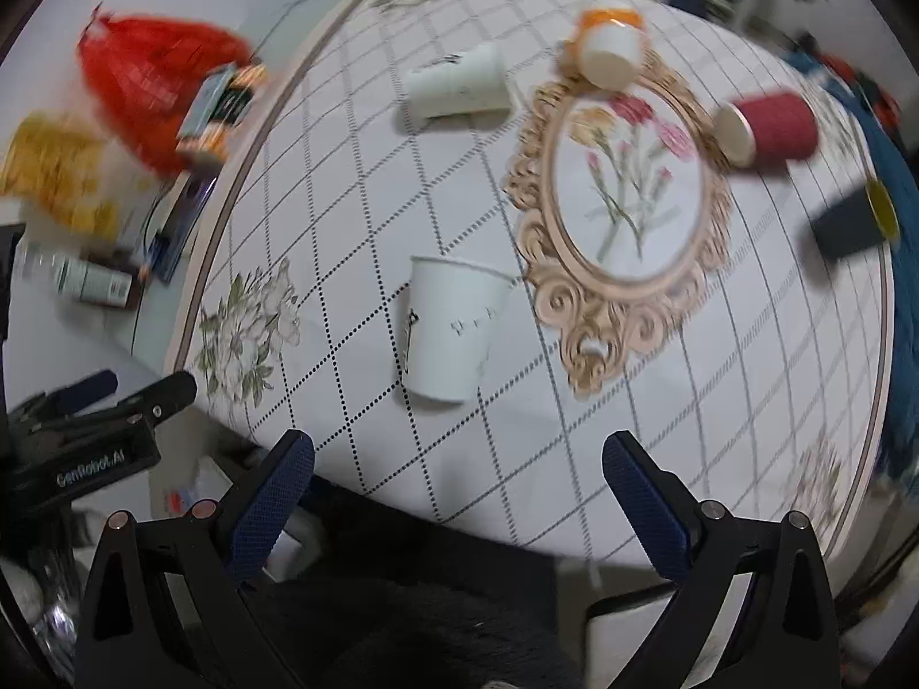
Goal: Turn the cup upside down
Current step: 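Roll the right gripper and grasp the white paper cup's body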
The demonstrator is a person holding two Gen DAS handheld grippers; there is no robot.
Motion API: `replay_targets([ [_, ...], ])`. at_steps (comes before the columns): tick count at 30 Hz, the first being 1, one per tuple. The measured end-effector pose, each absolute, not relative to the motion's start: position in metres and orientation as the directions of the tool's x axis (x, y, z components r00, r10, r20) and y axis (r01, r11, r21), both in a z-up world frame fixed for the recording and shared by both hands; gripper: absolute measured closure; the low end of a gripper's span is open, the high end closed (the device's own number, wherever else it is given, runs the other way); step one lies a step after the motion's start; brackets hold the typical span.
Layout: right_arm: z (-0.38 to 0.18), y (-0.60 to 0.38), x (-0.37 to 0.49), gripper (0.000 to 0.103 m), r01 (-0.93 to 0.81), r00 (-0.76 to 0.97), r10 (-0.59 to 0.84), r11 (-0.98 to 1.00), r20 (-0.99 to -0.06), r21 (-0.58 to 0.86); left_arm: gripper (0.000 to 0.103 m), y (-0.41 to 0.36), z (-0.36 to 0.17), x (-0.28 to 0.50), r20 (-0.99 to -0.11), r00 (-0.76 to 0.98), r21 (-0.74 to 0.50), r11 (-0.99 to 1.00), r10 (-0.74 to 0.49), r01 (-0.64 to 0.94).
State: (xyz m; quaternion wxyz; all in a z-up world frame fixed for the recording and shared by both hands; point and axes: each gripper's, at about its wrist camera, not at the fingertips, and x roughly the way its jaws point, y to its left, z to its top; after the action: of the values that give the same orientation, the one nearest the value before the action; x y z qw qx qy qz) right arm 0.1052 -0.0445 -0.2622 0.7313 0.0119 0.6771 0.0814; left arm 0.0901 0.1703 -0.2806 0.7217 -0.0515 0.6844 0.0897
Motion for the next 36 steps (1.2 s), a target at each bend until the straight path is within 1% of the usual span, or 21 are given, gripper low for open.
replay_targets([
  [3,-0.260,-0.033,0.119,0.001,-0.275,0.069,0.083,0.959,-0.994,0.061,0.004,0.174,-0.285,0.090,-0.997,0.043,0.056,0.969,0.069,-0.240],
  [6,-0.255,-0.017,0.128,0.001,-0.508,0.124,0.002,0.859,-0.992,-0.062,0.004,0.177,-0.292,0.090,-0.996,0.034,0.071,0.958,0.083,-0.278],
  [8,-0.253,-0.003,0.129,0.001,-0.671,0.196,-0.062,0.720,-0.979,-0.180,0.004,0.179,-0.297,0.090,-0.996,0.027,0.073,0.948,0.085,-0.308],
  [9,-0.255,0.005,0.127,0.001,-0.746,0.233,-0.101,0.620,-0.967,-0.244,0.004,0.180,-0.300,0.090,-0.996,0.021,0.074,0.944,0.086,-0.321],
  [11,-0.261,0.015,0.124,0.001,-0.834,0.285,-0.144,0.451,-0.948,-0.319,0.004,0.181,-0.305,0.088,-0.996,0.010,0.078,0.935,0.087,-0.346],
  [14,-0.275,0.028,0.112,0.001,-0.909,0.351,-0.163,0.176,-0.922,-0.377,0.004,0.183,-0.311,0.085,-0.996,-0.004,0.082,0.917,0.087,-0.390],
  [16,-0.287,0.035,0.102,0.001,-0.925,0.375,-0.161,-0.007,-0.913,-0.379,0.004,0.185,-0.315,0.083,-0.996,-0.010,0.083,0.908,0.086,-0.412],
  [18,-0.298,0.039,0.092,0.001,-0.921,0.385,-0.163,-0.131,-0.908,-0.367,0.004,0.187,-0.319,0.081,-0.996,-0.018,0.085,0.897,0.086,-0.433],
  [21,-0.316,0.042,0.071,0.001,-0.867,0.419,-0.141,-0.356,-0.897,-0.349,0.004,0.191,-0.325,0.077,-0.996,-0.029,0.091,0.881,0.087,-0.464],
  [24,-0.335,0.034,0.046,0.001,-0.730,0.473,-0.087,-0.596,-0.877,-0.334,0.004,0.194,-0.332,0.073,-0.995,-0.042,0.097,0.868,0.087,-0.487],
  [27,-0.352,0.023,0.031,0.001,-0.563,0.513,-0.042,-0.770,-0.857,-0.299,0.004,0.197,-0.339,0.071,-0.995,-0.054,0.097,0.859,0.081,-0.502],
  [31,-0.376,0.006,0.024,0.001,-0.312,0.567,0.032,-0.917,-0.823,-0.250,0.004,0.197,-0.350,0.071,-0.996,-0.071,0.088,0.850,0.061,-0.520],
  [34,-0.390,-0.004,0.024,0.001,-0.168,0.571,0.071,-0.965,-0.818,-0.201,0.004,0.197,-0.357,0.072,-0.996,-0.078,0.084,0.843,0.050,-0.532],
  [36,-0.396,-0.010,0.026,0.001,-0.104,0.569,0.087,-0.979,-0.818,-0.176,0.004,0.198,-0.361,0.072,-0.995,-0.084,0.082,0.837,0.044,-0.541],
])
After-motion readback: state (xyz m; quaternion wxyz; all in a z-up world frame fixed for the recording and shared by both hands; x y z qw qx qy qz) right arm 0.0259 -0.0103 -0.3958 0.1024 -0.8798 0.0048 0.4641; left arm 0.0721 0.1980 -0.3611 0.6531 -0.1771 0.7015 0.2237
